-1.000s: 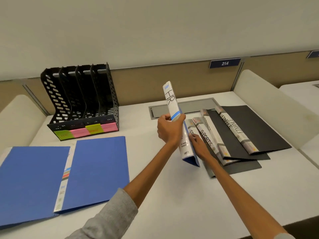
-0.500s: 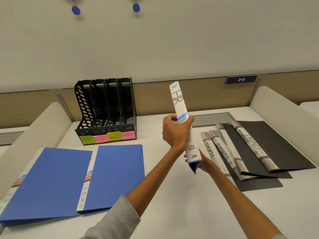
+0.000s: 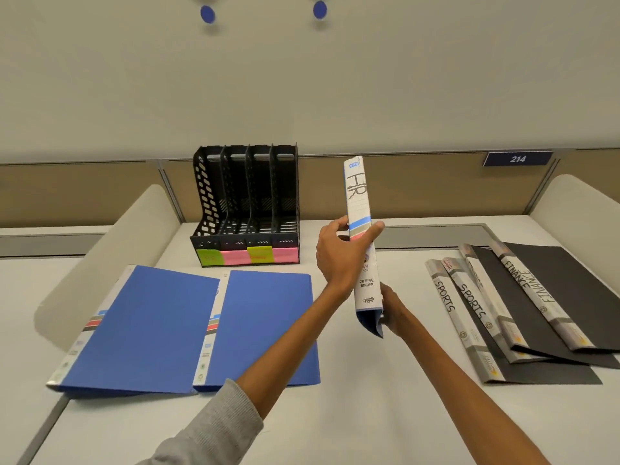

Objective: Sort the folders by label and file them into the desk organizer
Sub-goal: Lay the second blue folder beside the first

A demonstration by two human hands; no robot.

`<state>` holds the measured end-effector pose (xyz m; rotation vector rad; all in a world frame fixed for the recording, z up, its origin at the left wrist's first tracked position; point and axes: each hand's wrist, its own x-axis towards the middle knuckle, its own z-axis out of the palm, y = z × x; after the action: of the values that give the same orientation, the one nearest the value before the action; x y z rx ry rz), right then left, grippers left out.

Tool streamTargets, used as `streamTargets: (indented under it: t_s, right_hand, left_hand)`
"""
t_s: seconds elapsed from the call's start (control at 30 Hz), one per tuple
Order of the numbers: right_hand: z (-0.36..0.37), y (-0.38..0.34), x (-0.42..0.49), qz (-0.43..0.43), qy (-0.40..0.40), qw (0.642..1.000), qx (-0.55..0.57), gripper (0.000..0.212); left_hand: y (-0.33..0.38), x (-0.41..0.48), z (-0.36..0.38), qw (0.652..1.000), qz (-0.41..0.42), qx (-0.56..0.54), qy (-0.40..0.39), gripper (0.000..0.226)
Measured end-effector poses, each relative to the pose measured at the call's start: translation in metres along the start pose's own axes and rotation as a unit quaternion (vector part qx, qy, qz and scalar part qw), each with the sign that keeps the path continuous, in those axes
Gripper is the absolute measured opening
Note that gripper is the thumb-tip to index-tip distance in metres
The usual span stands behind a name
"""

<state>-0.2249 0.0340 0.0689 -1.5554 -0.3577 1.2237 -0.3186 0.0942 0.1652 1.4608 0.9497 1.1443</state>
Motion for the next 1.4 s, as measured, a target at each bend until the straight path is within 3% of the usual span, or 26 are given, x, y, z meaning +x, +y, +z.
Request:
streamTargets:
  t_s: [0.17,0.3,0.7,1.0,1.17,1.4]
  right_hand:
    - [0.013,0.013,0.027,0.009,0.109,0.994,0.024,0.058]
    - [0.028,0.027,0.037,-0.013,0.168,0.985,0.042,0.047]
    - [0.123,0.110,0.044,-0.001,0.166,0.985,0.048,0.032]
    - [0.151,0.128,0.043,-0.022,0.194,0.976,-0.098,0.036]
    - [0.156,0.136,0.040,0.001,0.204,0.901,-0.382,0.055]
    - [0.152,0.138,0.037,-0.047,0.156,0.891,-0.423,0.056]
  left_hand:
    - [-0.032,0.012,-0.062,0.995,-0.028,-0.082,-0.054,0.038]
    - [-0.071,0.011,-0.117,0.989,-0.103,-0.100,-0.028,0.040]
    - [-0.156,0.009,-0.246,0.977,-0.185,0.022,0.099,0.019]
    - [-0.187,0.005,-0.274,0.978,-0.175,0.092,0.065,0.020]
    - [-0.190,0.003,-0.274,0.970,-0.164,0.178,0.035,0.046]
    - [-0.194,-0.004,-0.266,0.960,-0.156,0.224,0.068,0.061]
